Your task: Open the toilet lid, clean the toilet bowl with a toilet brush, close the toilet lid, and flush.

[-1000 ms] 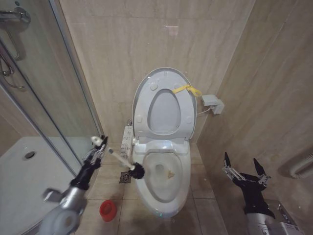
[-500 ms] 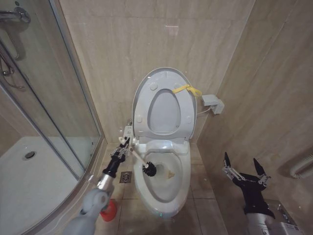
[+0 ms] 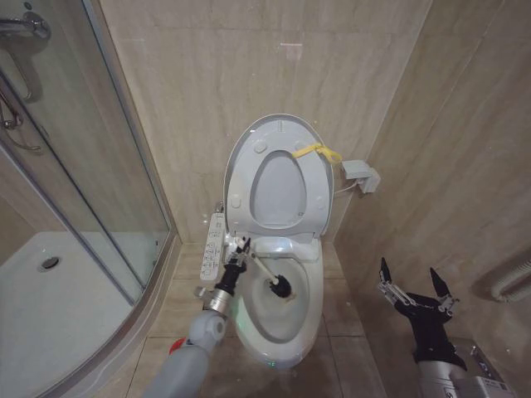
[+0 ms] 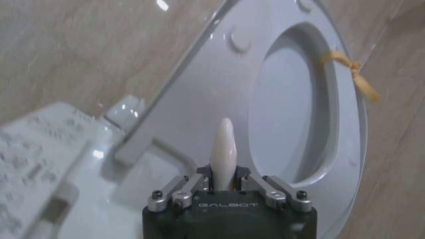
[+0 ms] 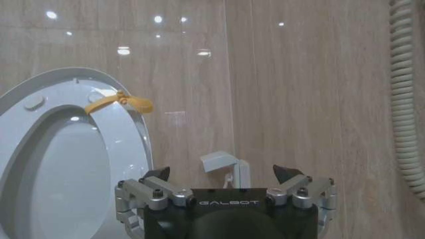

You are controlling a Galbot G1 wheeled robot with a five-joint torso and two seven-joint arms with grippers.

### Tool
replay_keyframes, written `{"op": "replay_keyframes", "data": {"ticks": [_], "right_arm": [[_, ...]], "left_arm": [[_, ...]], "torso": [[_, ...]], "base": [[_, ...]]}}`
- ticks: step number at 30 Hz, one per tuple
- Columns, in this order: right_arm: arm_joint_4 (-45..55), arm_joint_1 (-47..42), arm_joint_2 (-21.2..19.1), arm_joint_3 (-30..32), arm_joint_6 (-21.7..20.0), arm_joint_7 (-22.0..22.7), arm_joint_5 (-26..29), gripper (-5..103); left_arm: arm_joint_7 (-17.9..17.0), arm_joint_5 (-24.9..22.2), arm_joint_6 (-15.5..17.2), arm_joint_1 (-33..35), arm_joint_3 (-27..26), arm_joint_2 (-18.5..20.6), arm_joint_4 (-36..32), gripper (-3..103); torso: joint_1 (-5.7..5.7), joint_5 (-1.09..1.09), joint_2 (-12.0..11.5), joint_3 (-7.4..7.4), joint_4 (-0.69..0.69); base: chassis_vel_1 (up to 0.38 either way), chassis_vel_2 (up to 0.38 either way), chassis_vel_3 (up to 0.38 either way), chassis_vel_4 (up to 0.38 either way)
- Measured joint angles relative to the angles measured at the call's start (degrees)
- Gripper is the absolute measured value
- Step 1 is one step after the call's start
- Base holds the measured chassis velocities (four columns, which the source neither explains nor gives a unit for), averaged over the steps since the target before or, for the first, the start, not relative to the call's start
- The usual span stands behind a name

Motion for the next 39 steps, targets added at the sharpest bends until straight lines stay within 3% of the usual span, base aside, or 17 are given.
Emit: {"op": "replay_keyframes", "data": {"ticks": [9, 13, 14, 16, 19, 20, 22, 28, 33, 35, 37, 39], "right_arm": [[0.0, 0.0, 0.0, 0.0, 0.0, 0.0, 0.0, 100], [0.0, 0.0, 0.0, 0.0, 0.0, 0.0, 0.0, 100], [0.0, 0.0, 0.0, 0.0, 0.0, 0.0, 0.0, 100], [0.0, 0.0, 0.0, 0.0, 0.0, 0.0, 0.0, 100], [0.0, 0.0, 0.0, 0.0, 0.0, 0.0, 0.0, 100], [0.0, 0.0, 0.0, 0.0, 0.0, 0.0, 0.0, 100], [0.0, 0.0, 0.0, 0.0, 0.0, 0.0, 0.0, 100], [0.0, 0.0, 0.0, 0.0, 0.0, 0.0, 0.0, 100], [0.0, 0.0, 0.0, 0.0, 0.0, 0.0, 0.0, 100], [0.0, 0.0, 0.0, 0.0, 0.0, 0.0, 0.0, 100], [0.0, 0.0, 0.0, 0.0, 0.0, 0.0, 0.0, 100], [0.0, 0.0, 0.0, 0.0, 0.0, 0.0, 0.0, 100]], "left_arm": [[0.8, 0.3, -1.2, -0.7, 1.7, -3.4, 5.2, 22], [6.5, 8.4, -3.1, -1.3, 0.4, -4.5, 11.2, 22], [6.5, 8.4, -3.1, -1.3, 0.4, -4.5, 11.2, 22], [8.3, 12.9, -4.0, -1.2, -0.3, -4.5, 12.9, 22], [9.0, 16.5, -4.3, -0.5, -0.9, -3.9, 13.0, 22], [9.1, 19.5, -4.8, 0.4, -1.5, -3.2, 12.5, 22], [9.1, 23.3, -5.8, 0.7, -3.1, -2.0, 10.6, 22], [8.8, 27.2, -6.6, 1.2, -6.3, 1.7, 6.6, 17], [8.0, 23.8, -6.8, 1.3, -6.7, 1.8, 6.5, 17], [6.3, 15.8, -6.9, 0.8, -5.0, 0.5, 6.8, 17], [4.6, 9.8, -4.9, 0.8, -3.7, -0.6, 5.9, 17], [3.8, 7.9, -3.4, 1.1, -3.1, -0.7, 4.7, 17]], "torso": [[0.00, -0.01, 0.0, 0.00, 0.01], [-0.01, -0.01, 0.0, -0.02, 0.03], [-0.01, -0.01, 0.0, -0.02, 0.03], [-0.02, -0.02, 0.0, -0.03, 0.04], [-0.02, -0.02, 0.0, -0.03, -0.01], [0.00, -0.11, 0.0, 0.03, 0.05], [-0.01, -0.04, 0.0, 0.00, -0.09], [0.00, -0.02, 0.0, 0.01, 0.02], [0.00, -0.02, 0.0, 0.00, 0.01], [0.00, -0.04, 0.0, 0.00, 0.00], [0.00, -0.04, 0.0, 0.00, -0.04], [0.00, -0.03, 0.0, 0.00, -0.03]], "base": [[0.000, 0.000, 0.000, 0.000], [0.000, 0.000, 0.000, 0.000], [0.000, 0.000, 0.000, 0.000], [0.000, 0.000, 0.000, 0.000], [0.000, 0.000, 0.000, 0.000], [0.000, 0.000, 0.000, 0.000], [0.000, 0.000, 0.000, 0.000], [0.000, 0.000, 0.000, 0.000], [0.000, 0.000, 0.000, 0.000], [0.000, 0.000, 0.000, 0.000], [0.000, 0.000, 0.000, 0.000], [0.000, 0.000, 0.000, 0.000]]}}
